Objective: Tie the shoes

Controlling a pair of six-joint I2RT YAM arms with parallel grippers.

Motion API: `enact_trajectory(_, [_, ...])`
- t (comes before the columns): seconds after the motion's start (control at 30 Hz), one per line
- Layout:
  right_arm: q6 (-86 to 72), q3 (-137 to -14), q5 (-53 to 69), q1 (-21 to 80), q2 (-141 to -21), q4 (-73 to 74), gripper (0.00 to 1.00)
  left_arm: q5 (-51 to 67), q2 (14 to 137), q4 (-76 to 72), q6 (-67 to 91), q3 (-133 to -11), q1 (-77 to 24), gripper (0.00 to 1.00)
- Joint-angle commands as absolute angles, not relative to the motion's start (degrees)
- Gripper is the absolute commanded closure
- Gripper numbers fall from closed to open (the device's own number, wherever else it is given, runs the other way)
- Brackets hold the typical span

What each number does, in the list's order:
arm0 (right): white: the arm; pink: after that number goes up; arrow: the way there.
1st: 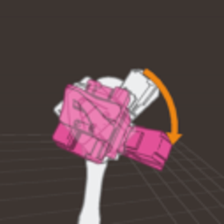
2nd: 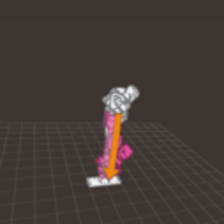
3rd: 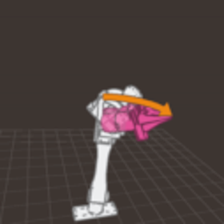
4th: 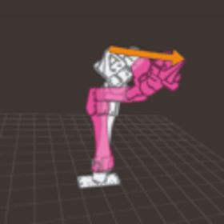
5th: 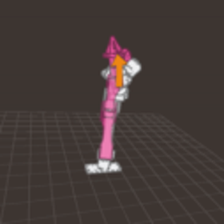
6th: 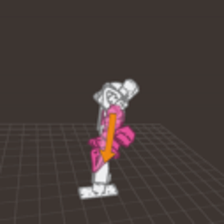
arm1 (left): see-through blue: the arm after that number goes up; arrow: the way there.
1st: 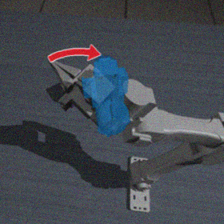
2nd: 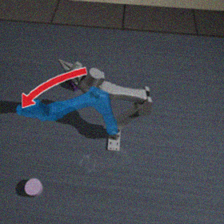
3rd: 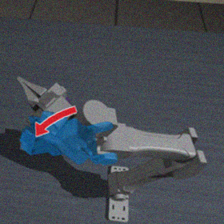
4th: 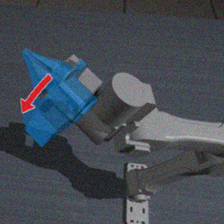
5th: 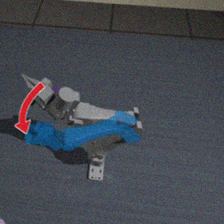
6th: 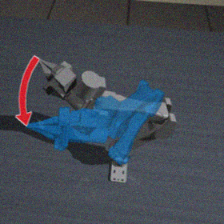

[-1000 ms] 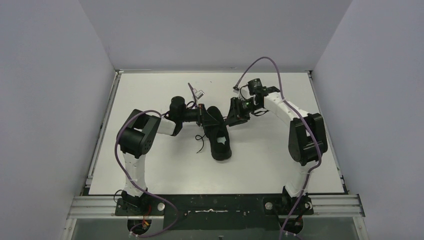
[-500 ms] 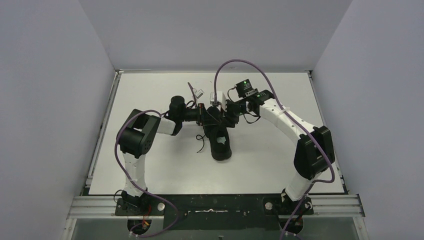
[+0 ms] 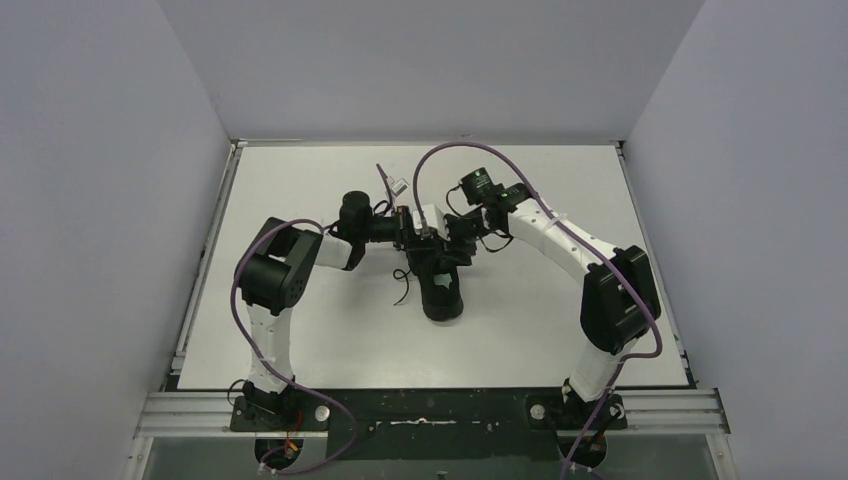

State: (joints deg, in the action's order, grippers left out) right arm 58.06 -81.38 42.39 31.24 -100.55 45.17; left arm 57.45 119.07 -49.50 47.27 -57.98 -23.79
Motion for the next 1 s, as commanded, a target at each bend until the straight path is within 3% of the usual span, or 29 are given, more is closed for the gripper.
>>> enact_trajectory(0.0, [60.4,-84.1,44.2,32.0,-100.5,44.3,0.53,58.8,119.7,-51.6,47.5,-60.2,-24.0,1.0])
enact_trajectory(0.67, [61.3,-85.2,39.5,34.0,-106.0,44.0,0.57,59.9,120.5,-55.5,50.1,-59.3,-24.0,1.0])
enact_trajectory(0.8, [60.0,-83.7,39.6,34.1,-104.0,44.7,0.69,60.0,120.8,-55.5,50.2,-59.6,-23.9,1.0])
enact_trajectory(0.9, [57.9,-80.4,40.3,34.2,-101.2,44.3,0.9,60.0,120.8,-55.6,50.2,-59.7,-23.7,1.0])
enact_trajectory(0.97, [56.4,-78.2,40.9,34.2,-99.6,43.6,0.99,60.2,120.8,-55.7,50.2,-59.8,-23.6,1.0])
